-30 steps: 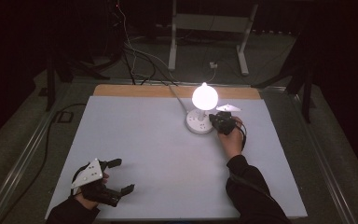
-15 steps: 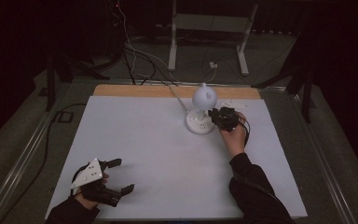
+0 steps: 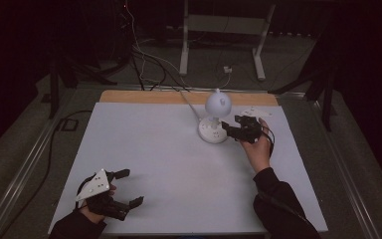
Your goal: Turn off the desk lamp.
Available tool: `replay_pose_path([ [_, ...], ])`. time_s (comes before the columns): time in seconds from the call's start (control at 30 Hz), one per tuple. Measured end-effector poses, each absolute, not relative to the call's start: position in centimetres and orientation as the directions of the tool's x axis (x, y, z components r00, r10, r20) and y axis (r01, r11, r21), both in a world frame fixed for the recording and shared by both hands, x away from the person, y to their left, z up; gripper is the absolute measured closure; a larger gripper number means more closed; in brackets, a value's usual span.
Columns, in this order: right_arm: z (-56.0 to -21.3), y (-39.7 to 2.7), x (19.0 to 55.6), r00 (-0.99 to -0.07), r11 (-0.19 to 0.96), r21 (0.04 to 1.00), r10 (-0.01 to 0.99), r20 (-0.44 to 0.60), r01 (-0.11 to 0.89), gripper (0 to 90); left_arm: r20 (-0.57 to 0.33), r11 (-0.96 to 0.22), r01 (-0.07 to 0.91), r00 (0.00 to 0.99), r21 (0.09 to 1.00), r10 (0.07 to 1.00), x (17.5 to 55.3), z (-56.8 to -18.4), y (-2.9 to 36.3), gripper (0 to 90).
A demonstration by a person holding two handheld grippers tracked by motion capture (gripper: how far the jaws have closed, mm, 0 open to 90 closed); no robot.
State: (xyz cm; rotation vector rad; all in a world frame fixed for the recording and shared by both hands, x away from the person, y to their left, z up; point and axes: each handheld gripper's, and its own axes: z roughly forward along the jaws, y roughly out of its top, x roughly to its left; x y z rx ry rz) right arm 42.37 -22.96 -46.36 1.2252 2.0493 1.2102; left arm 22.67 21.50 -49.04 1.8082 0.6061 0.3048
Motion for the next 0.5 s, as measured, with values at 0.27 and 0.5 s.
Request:
replay_pose_path([
  [0.27,-47.0,-24.6,40.3,-0.543,0.218,0.845,0.834,0.099,0.489,2.6,-0.095,-0.219,0.250,0.833,0.943,0.544,22.7,-49.0,21.5,0.5],
  [0.5,-48.0,-26.4,37.3,-0.596,0.230,0.849,0.794,0.118,0.475,0.1,-0.093,-0.220,0.249,0.833,0.943,0.545,22.7,-49.0,21.5,0.5],
])
